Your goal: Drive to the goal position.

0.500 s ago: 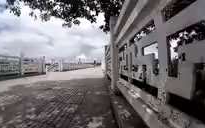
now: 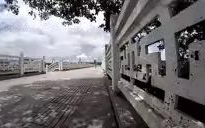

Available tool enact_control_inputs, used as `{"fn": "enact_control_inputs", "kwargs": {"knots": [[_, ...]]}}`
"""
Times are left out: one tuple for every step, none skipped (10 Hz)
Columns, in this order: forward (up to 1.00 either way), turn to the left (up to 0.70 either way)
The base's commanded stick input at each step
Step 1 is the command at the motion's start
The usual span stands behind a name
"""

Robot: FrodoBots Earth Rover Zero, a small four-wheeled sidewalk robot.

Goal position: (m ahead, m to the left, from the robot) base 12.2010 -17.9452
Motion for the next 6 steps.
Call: {"fn": "enact_control_inputs", "kwargs": {"knots": [[0.45, 0.0], [0.45, 0.0], [0.45, 0.0], [0.45, 0.0], [0.45, 0.0], [0.45, 0.0]]}}
